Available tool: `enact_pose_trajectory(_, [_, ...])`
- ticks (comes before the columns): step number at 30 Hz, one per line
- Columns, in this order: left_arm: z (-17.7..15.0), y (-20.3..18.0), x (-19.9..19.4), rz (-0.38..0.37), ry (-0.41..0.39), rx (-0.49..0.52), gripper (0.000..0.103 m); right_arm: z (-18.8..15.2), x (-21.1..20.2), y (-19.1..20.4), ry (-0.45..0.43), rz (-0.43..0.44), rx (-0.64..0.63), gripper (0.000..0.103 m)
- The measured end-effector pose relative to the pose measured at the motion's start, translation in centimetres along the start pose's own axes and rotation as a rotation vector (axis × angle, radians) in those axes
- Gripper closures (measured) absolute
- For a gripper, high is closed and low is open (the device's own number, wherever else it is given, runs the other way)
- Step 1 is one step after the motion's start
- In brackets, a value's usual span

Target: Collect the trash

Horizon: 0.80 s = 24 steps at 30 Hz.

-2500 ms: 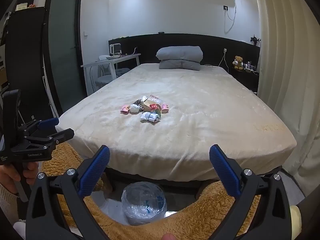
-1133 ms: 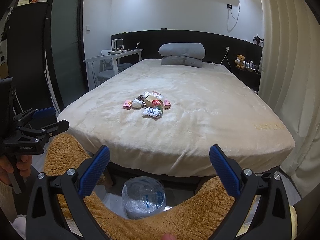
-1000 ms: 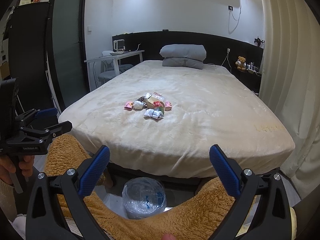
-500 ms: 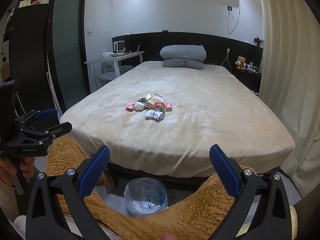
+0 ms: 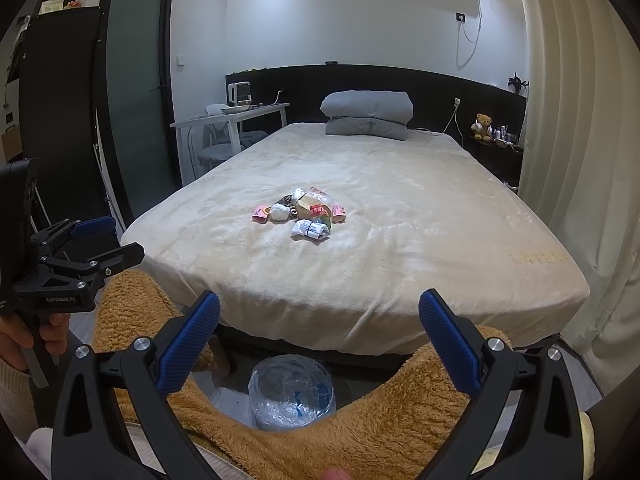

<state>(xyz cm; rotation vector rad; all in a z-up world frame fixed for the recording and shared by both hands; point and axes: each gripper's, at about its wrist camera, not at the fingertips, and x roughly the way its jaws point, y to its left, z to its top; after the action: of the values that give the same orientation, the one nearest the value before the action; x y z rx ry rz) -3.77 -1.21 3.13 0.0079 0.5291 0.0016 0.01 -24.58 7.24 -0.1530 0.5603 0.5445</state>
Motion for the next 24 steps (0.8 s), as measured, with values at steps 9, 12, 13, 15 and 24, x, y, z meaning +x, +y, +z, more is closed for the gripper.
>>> enact_pose_trajectory(9, [-0.2,0.1,0.0,-0.005,0.009,-0.002,0.006,0.0,0.2,0.1,0.009,-0.002,-0.001,0.004])
enact_pose_trajectory(12, [-0.2,0.1,0.1,-0.004,0.012,-0.003,0.006,-0.1,0.3,0.1,0.012,-0.003,0.000,0.004])
enact_pose_trajectory(13, [-0.1,0.2,0.2,-0.005,0.016,-0.006,0.006,-0.1,0.4,0.1,0.016,-0.002,0.002,0.004])
enact_pose_trajectory(15, [-0.2,0.2,0.6,-0.006,0.025,-0.006,0.006,-0.2,0.9,0.3,0.027,0.001,0.000,0.004])
enact_pose_trajectory(24, [-0.8,0.7,2.6,-0.019,0.058,-0.020,0.006,-0.6,2.9,0.3,0.070,0.009,0.004,0.004])
